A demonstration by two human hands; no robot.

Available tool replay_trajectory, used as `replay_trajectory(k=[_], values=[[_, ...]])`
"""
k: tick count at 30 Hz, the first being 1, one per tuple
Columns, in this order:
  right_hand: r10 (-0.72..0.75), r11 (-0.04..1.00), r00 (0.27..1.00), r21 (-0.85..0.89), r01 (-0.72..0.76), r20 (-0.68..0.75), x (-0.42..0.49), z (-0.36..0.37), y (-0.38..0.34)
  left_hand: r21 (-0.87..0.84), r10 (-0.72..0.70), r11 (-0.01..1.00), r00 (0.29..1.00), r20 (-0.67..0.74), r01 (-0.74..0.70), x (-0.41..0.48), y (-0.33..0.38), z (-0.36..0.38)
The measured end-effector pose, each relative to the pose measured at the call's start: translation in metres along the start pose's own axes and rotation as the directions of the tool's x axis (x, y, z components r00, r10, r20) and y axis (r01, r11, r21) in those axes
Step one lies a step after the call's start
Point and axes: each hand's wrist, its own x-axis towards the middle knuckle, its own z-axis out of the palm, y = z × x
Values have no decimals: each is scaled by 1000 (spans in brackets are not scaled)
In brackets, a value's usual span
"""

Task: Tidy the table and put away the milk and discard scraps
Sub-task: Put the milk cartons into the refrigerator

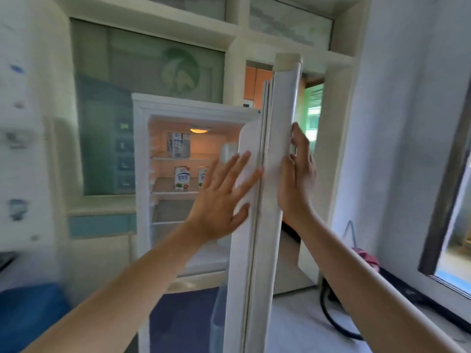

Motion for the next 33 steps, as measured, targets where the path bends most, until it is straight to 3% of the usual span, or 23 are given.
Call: replay_trajectory(k=[3,7,10,15,20,33], values=[[-16,993,997,121,7,72,-2,30,-6,42,23,999,998,58,-26,-22,-9,-4],[-47,998,954,57,31,297,-3,68,-19,135,-214,971,966,147,195,-55,-43,-11],[9,996,895,-86,32,446,-8,93,-22,246,-375,913,906,197,325,-76,-70,-16],[131,988,849,-139,-68,512,-21,126,-20,331,-560,821,770,307,465,-95,-112,-22],[146,980,827,-195,-45,543,-27,144,-15,300,-586,808,744,319,508,-103,-140,-13],[231,935,852,-350,-60,471,-14,176,7,204,-517,856,802,299,475,-89,-190,30]])
